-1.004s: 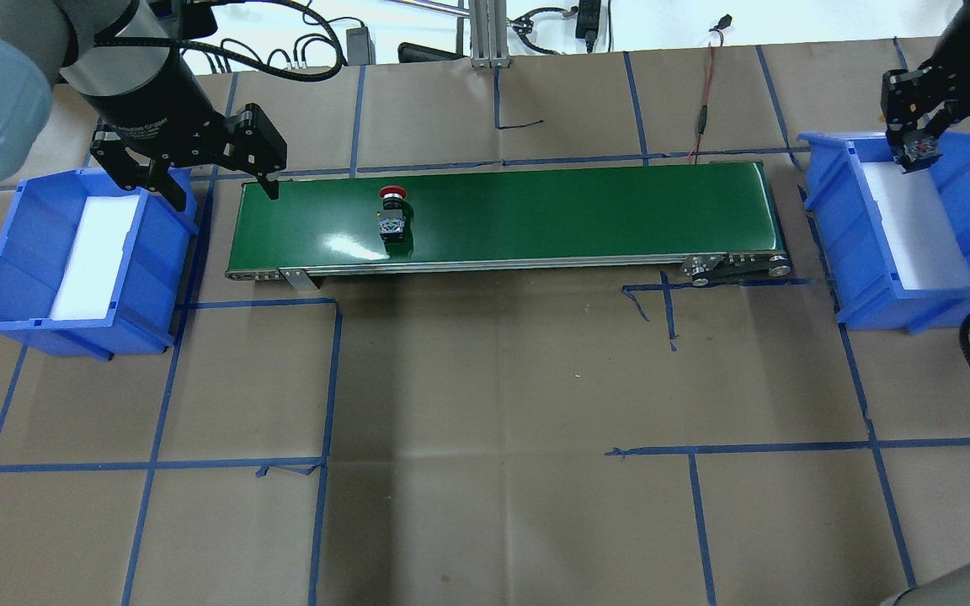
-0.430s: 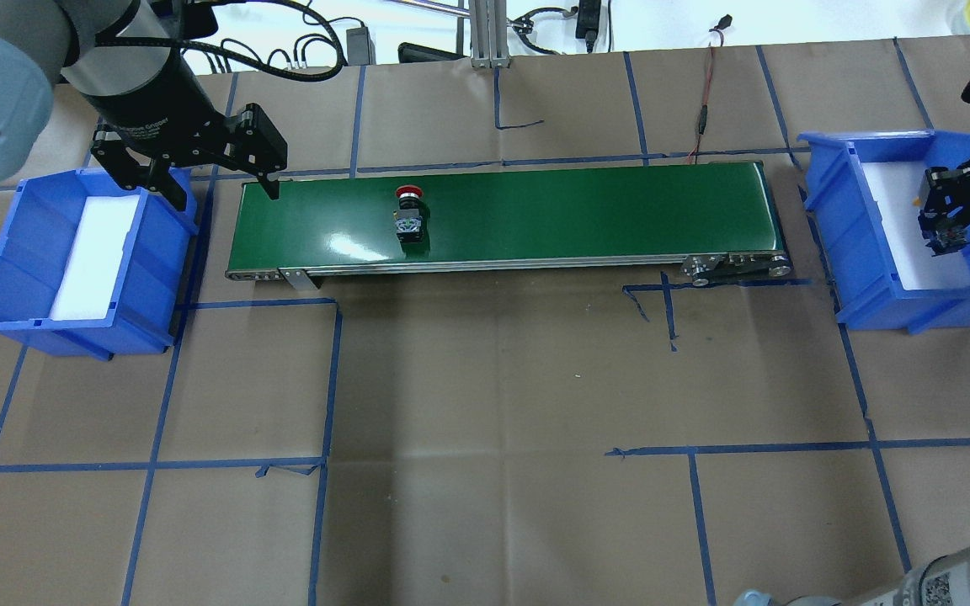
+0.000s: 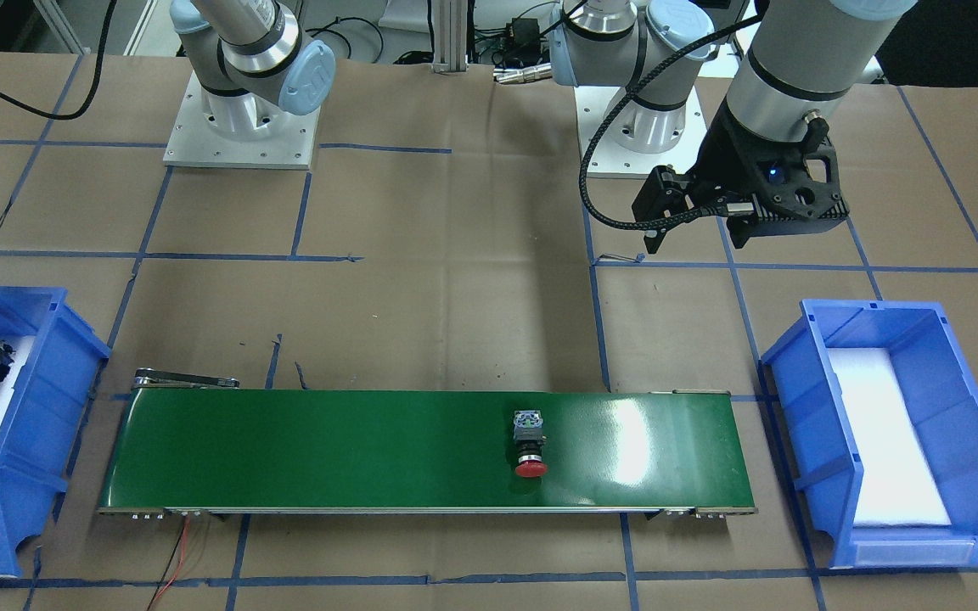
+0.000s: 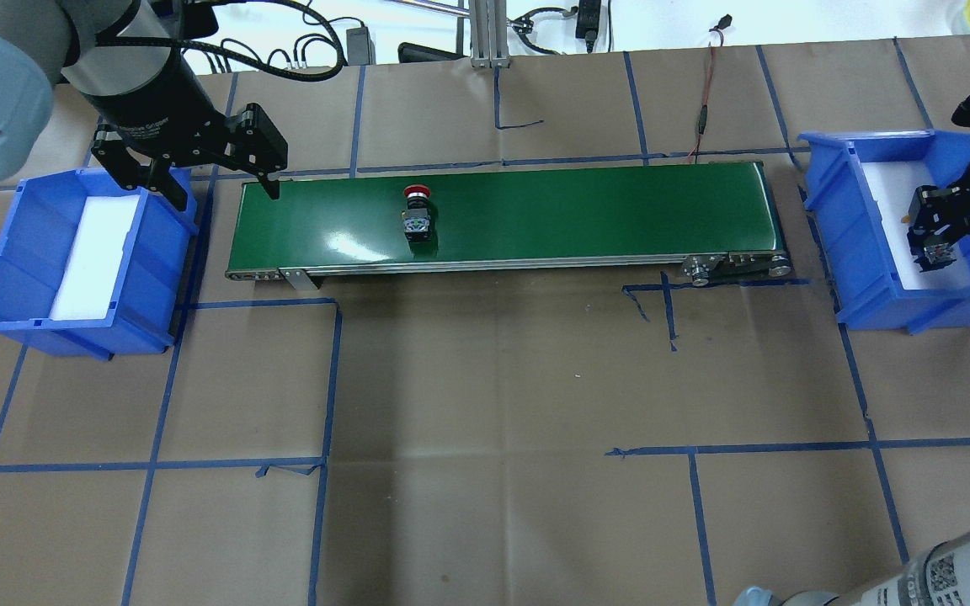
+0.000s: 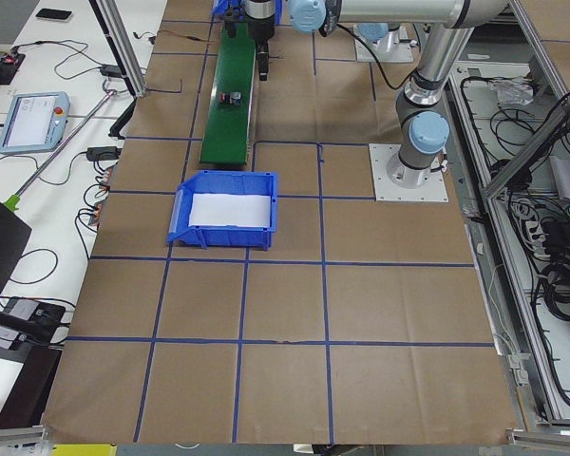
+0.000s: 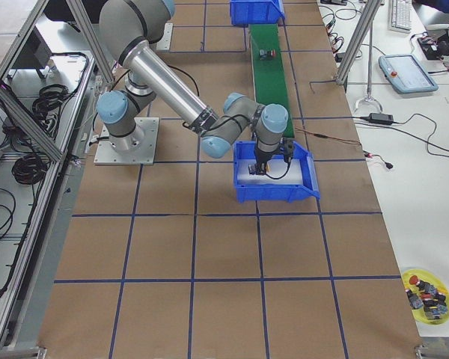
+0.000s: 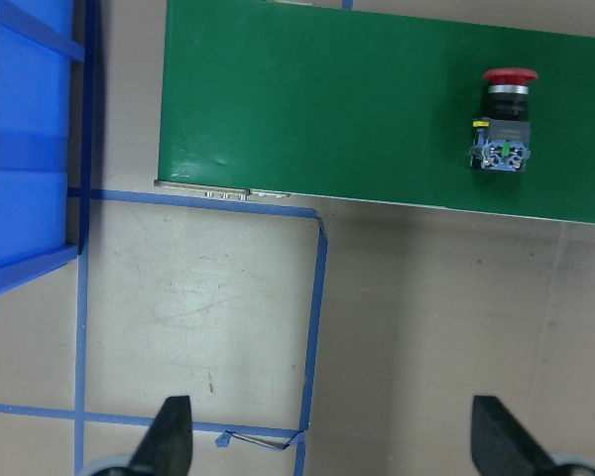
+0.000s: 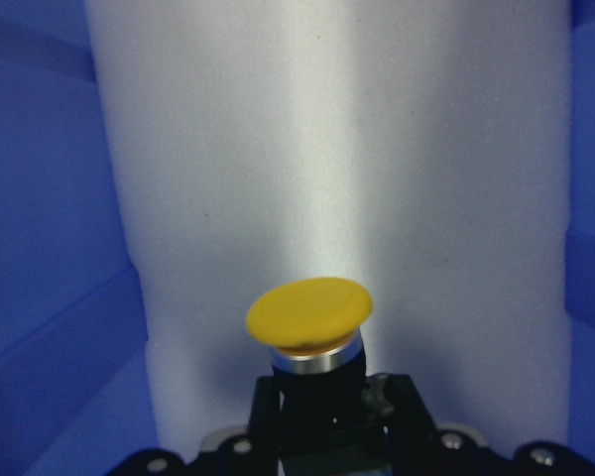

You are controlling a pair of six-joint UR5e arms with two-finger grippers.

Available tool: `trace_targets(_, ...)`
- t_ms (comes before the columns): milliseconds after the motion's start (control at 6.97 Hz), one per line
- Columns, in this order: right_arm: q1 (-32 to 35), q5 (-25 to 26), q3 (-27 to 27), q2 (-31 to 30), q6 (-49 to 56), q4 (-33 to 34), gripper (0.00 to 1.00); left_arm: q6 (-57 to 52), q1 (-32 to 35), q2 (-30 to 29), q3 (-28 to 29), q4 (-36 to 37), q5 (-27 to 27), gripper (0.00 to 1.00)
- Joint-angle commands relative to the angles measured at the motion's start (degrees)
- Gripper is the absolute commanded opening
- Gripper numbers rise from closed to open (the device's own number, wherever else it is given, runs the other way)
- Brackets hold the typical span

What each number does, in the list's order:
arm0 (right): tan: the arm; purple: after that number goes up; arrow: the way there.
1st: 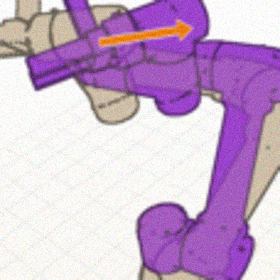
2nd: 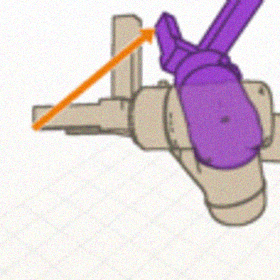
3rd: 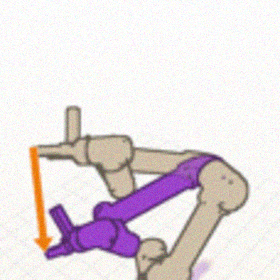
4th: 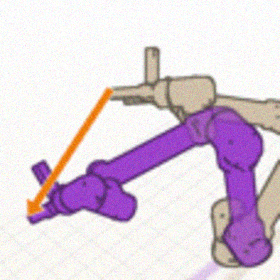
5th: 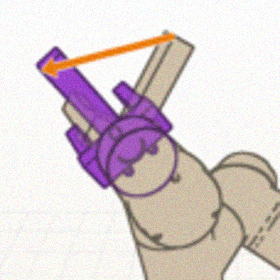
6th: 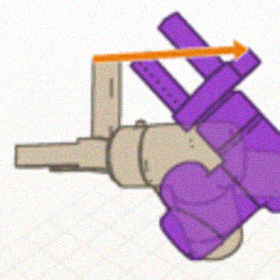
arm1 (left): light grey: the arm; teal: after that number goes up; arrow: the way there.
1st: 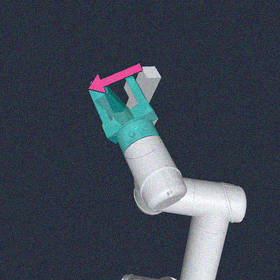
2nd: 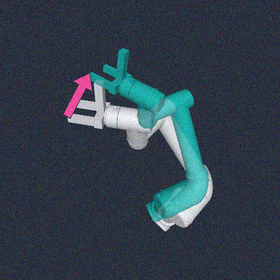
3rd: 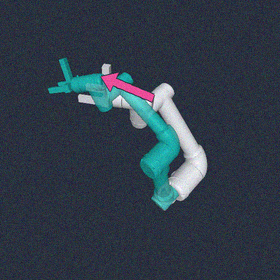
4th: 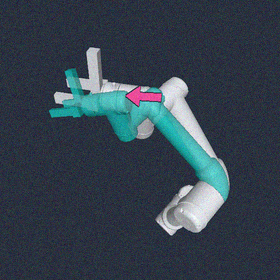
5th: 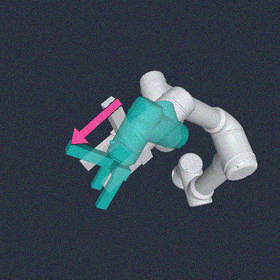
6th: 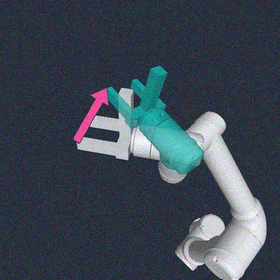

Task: Transport two buttons from left to right
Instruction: 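Lower the yellow button into the bin and open the right gripper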

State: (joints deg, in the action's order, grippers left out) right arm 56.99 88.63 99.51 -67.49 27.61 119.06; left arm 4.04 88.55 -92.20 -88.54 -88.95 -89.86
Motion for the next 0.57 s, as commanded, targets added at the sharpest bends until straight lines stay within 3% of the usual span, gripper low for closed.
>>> trace_targets(0,0.0,1.0,0.1,1.5,0.2,0.7,0.11,0.0,0.0,0.0,-0.1,0.0,0.0,1.00)
trace_targets(143,0.0,1.5,0.1,1.6,0.5,0.6,0.48,0.0,0.0,0.0,-0.1,0.1,0.0,1.00)
trace_targets(287,0.0,2.8,0.1,1.7,1.8,0.6,0.99,0.0,0.0,0.0,-0.1,0.0,0.0,1.00)
trace_targets(430,0.0,3.0,0.1,1.3,1.7,0.2,0.99,0.0,0.0,0.0,0.0,0.0,0.1,1.00)
